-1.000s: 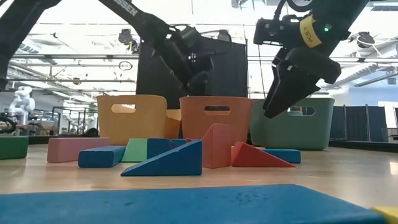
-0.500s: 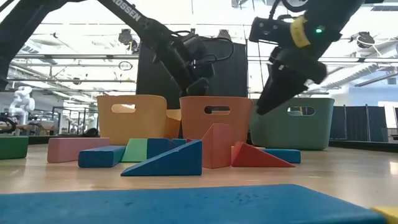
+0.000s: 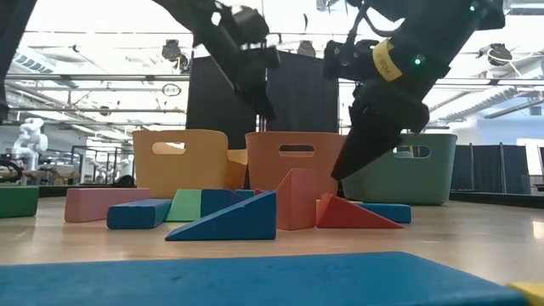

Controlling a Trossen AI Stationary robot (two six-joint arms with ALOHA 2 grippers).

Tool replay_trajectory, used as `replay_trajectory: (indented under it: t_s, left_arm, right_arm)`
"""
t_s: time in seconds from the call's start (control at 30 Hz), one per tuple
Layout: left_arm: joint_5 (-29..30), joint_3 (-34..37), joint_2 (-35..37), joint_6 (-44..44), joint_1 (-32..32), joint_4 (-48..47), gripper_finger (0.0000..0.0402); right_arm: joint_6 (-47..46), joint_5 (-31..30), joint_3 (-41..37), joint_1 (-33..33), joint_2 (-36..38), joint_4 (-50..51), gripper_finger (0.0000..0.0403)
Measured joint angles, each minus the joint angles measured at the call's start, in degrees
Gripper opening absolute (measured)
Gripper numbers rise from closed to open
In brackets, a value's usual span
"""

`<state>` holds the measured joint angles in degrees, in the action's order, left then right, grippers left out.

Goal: Sort blocks by size
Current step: Put the yellow rectangle block into the orange bin

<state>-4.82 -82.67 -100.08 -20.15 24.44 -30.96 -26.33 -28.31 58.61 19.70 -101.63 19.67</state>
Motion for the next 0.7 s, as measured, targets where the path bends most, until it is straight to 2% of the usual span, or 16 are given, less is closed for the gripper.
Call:
replay_trajectory:
  t_s: [0.17, 0.33, 0.7]
  left_arm:
    - [-5.25, 0.0, 4.95, 0.09, -2.42, -4.18, 0.0221]
    - [-8.36, 0.03, 5.88, 0.24, -5.54, -6.09, 0.0221]
    - [-9.02, 4.39, 5.01, 0.18, -10.34, -5.54, 0.0221]
  right_arm:
    - [-0.82, -0.09, 0.0, 0.0, -2.65, -0.17, 0.0247]
    - [-2.48, -0.09, 0.0, 0.0, -4.29, -0.6, 0.0247]
    - [-4.84, -1.82, 0.26, -0.52, -8.37, -0.54, 0.0236]
